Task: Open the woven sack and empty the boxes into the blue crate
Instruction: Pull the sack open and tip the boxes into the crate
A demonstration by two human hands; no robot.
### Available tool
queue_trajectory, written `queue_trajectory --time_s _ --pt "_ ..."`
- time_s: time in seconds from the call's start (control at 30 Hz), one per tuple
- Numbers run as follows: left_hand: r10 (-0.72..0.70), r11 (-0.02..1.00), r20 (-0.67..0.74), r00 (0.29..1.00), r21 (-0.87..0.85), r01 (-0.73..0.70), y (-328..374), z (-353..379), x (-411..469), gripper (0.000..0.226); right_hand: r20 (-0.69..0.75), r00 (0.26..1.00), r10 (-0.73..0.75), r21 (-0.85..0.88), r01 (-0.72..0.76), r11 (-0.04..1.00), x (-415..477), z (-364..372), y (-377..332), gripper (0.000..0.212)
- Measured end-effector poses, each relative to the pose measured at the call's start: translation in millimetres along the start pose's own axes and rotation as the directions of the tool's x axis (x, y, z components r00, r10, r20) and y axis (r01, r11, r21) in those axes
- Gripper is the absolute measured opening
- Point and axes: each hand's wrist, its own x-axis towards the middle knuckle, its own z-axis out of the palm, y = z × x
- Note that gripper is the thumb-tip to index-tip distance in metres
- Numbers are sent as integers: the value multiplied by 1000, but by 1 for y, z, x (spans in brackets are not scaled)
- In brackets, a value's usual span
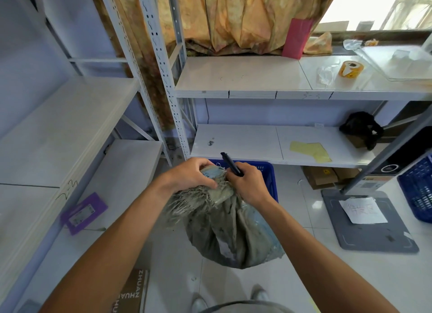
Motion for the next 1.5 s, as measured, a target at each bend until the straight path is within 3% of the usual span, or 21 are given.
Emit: queue_trajectory --time_s 0.13,0.23,0.33,0.5,0.67,0.73,0.8,0.9,0.97,1.03,1.07,1.13,1.2,1.23,1.33,1.5 --pt "22 990 -52 998 141 -15 5 6 -1 32 16 1000 23 108 -25 994 -6 -1 1 11" --pt "29 988 -109 994 154 -12 6 7 -1 32 38 998 55 185 -61 981 -7 -2 -1 7" --pt "26 997 -117 993 76 -17 5 8 -1 32 100 992 82 238 -104 966 -9 -9 -6 6" --pt "90 988 -150 985 -109 -107 9 7 -2 31 149 988 50 270 -89 959 -13 -10 -17 31" --pt "39 952 -50 998 -302 -53 15 1 -7 59 67 996 62 376 -83 923 -6 -19 -16 19" --pt "9 889 0 1000 -459 -8 20 0 -15 41 69 992 103 450 -123 885 -1 -24 -15 17" --pt "-38 775 -45 998 -632 1 21 6 -18 25 96 983 155 515 -183 837 4 -29 -15 15" --pt "-122 561 -135 983 -827 -44 12 15 -15 64 139 967 213 546 -255 798 12 -42 -16 7" --pt "-74 468 -98 992 -882 -52 16 26 -17 64 167 961 219 622 -275 733 17 -52 -16 2" --pt "-24 561 -82 996 -826 -55 29 42 -17 31 186 961 206 666 -278 692 20 -58 -15 5" --pt "-15 642 -83 996 -765 -54 39 53 -16 26 200 960 195 660 -279 697 20 -61 -14 5" --pt "-59 782 -159 985 -620 -54 46 68 -1 43 223 958 179 641 -282 713 20 -64 -9 6" --pt "-150 805 -242 959 -593 -24 42 75 17 68 235 956 175 664 -290 689 21 -70 -3 6" --pt "-183 817 -259 948 -577 0 45 76 20 70 237 955 177 686 -293 666 22 -75 0 6" --pt "-152 865 -363 919 -499 -54 49 76 30 32 243 955 173 702 -296 648 24 -92 11 6" --pt "-45 945 -362 931 -317 -77 73 71 41 31 290 941 173 720 -334 609 32 -108 30 11"
